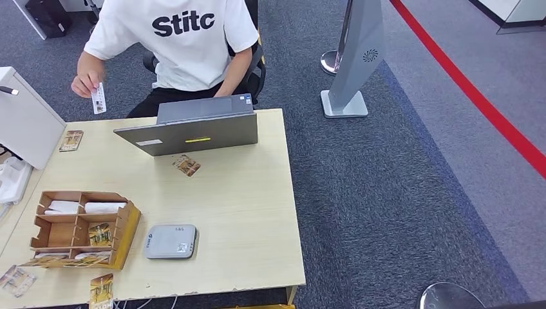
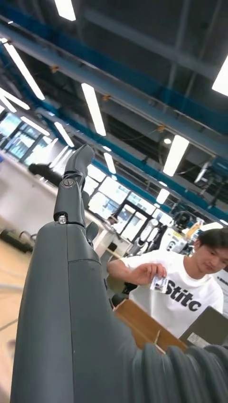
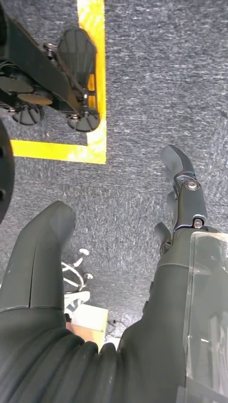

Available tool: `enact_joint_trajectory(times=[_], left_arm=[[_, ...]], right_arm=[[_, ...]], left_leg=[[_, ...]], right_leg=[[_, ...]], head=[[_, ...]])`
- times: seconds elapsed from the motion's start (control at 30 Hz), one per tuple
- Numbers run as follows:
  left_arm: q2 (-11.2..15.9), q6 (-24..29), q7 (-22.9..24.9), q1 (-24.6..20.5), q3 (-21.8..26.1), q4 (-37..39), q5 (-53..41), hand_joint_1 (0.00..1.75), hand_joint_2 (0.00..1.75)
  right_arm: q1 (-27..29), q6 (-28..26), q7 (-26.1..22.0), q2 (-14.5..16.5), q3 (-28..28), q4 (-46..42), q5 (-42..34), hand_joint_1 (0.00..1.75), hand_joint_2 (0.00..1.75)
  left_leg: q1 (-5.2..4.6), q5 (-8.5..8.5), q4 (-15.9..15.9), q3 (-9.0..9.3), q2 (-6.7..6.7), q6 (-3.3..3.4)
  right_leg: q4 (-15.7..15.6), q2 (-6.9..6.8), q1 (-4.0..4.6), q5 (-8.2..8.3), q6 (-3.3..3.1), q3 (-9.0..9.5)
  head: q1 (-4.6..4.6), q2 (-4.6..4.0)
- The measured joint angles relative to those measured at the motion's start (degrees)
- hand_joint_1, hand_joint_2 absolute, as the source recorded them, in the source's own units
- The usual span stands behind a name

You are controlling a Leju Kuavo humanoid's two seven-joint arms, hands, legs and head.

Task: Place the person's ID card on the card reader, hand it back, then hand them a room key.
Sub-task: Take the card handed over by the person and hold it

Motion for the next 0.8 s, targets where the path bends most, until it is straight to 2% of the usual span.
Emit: enact_joint_trajectory(times=[0.1,0.17,0.23,0.27,0.3,0.37,0.43,0.47,0.5,0.57,0.67,0.73,0.8], left_arm=[[2.59,-2.13,-2.67,-0.38,-0.77,-2.33,-3.54,0.0,1.75],[5.04,-1.63,-6.76,-0.78,-1.49,-3.68,-9.4,0.0,1.75],[7.09,2.46,-12.15,-1.01,-3.34,-6.03,-19.04,0.0,1.75],[7.81,6.41,-14.67,-1.14,-5.16,-8.19,-25.42,0.0,1.75],[8.36,12.29,-16.11,-1.4,-7.67,-10.94,-32.98,0.0,1.75],[10.18,29.52,-15.04,-2.46,-15.93,-17.19,-49.83,0.0,1.75],[14.51,49.39,-11.08,-4.48,-27.59,-21.16,-63.12,0.0,1.75],[17.18,56.8,-9.45,-5.78,-33.26,-21.89,-66.43,0.0,1.75],[19.78,61.53,-8.22,-7.17,-38.04,-22.14,-68.07,0.0,1.75],[24.13,63.08,-6.21,-9.87,-45.3,-21.86,-71.0,0.0,1.75],[29.22,60.27,-2.55,-14.17,-53.91,-19.51,-81.41,0.0,1.75],[31.77,60.22,-0.5,-17.23,-59.02,-17.12,-89.06,0.0,1.75],[33.4,60.34,0.33,-19.57,-62.83,-15.14,-92.95,0.0,1.75]], right_arm=[[-0.05,0.36,-0.52,0.0,0.07,0.17,0.59,0.0,1.75],[-0.13,0.55,-0.78,0.0,0.17,0.33,1.32,0.0,1.75],[-0.21,0.55,-0.64,0.0,0.36,0.47,2.04,0.0,1.75],[-0.29,0.36,-0.21,0.0,0.48,0.55,2.46,0.0,1.75],[-0.44,-0.11,0.69,0.03,0.57,0.63,2.75,0.0,1.75],[-1.01,-1.63,3.38,0.21,0.72,0.86,3.35,0.0,1.75],[-1.78,-2.79,5.5,0.46,1.02,1.16,3.91,0.0,1.75],[-2.11,-3.01,5.95,0.58,1.22,1.32,4.15,0.0,1.75],[-2.34,-3.12,6.21,0.66,1.44,1.46,4.31,0.0,1.75],[-2.51,-3.16,6.4,0.83,1.83,1.73,4.72,0.0,1.75],[-2.6,-2.73,6.41,0.98,2.47,2.1,5.7,0.0,1.75],[-2.76,-2.32,6.39,1.02,3.09,2.29,6.36,0.0,1.75],[-2.83,-2.13,6.39,1.03,3.56,2.44,6.75,0.0,1.75]], left_leg=[[0.0,0.01,0.0,0.01,-0.01,-0.02],[0.0,0.04,0.0,0.03,-0.01,-0.07],[0.02,0.08,0.01,0.04,-0.04,-0.12],[0.03,0.09,0.02,0.04,-0.06,-0.14],[0.03,0.12,0.03,0.03,-0.1,-0.16],[0.08,0.23,0.04,-0.07,-0.26,-0.2],[0.14,0.36,0.04,-0.2,-0.38,-0.3],[0.16,0.41,0.03,-0.23,-0.37,-0.35],[0.16,0.45,0.03,-0.23,-0.34,-0.39],[0.16,0.5,0.03,-0.2,-0.29,-0.43],[0.17,0.55,0.03,-0.23,-0.29,-0.45],[0.17,0.58,0.03,-0.26,-0.26,-0.48],[0.17,0.59,0.02,-0.28,-0.18,-0.5]], right_leg=[[0.0,0.0,0.01,0.0,-0.01,-0.01],[0.0,0.01,0.01,0.01,-0.02,-0.07],[0.0,0.0,0.04,0.01,-0.06,-0.19],[0.0,-0.01,0.08,0.01,-0.1,-0.26],[-0.01,-0.04,0.11,0.03,-0.14,-0.32],[-0.02,-0.19,0.19,0.1,-0.25,-0.39],[-0.01,-0.33,0.25,0.25,-0.36,-0.36],[0.0,-0.33,0.27,0.34,-0.42,-0.35],[0.01,-0.3,0.29,0.41,-0.46,-0.34],[0.03,-0.24,0.29,0.46,-0.51,-0.4],[0.03,-0.24,0.29,0.48,-0.54,-0.47],[0.05,-0.21,0.29,0.5,-0.56,-0.44],[0.07,-0.13,0.29,0.52,-0.58,-0.44]], head=[[0.01,0.01],[-0.01,0.0],[-0.01,0.01],[0.0,0.01],[0.0,0.01],[0.03,0.0],[0.05,0.0],[0.03,0.0],[0.02,0.0],[0.01,0.01],[0.02,0.01],[0.01,0.01],[0.02,0.0]])
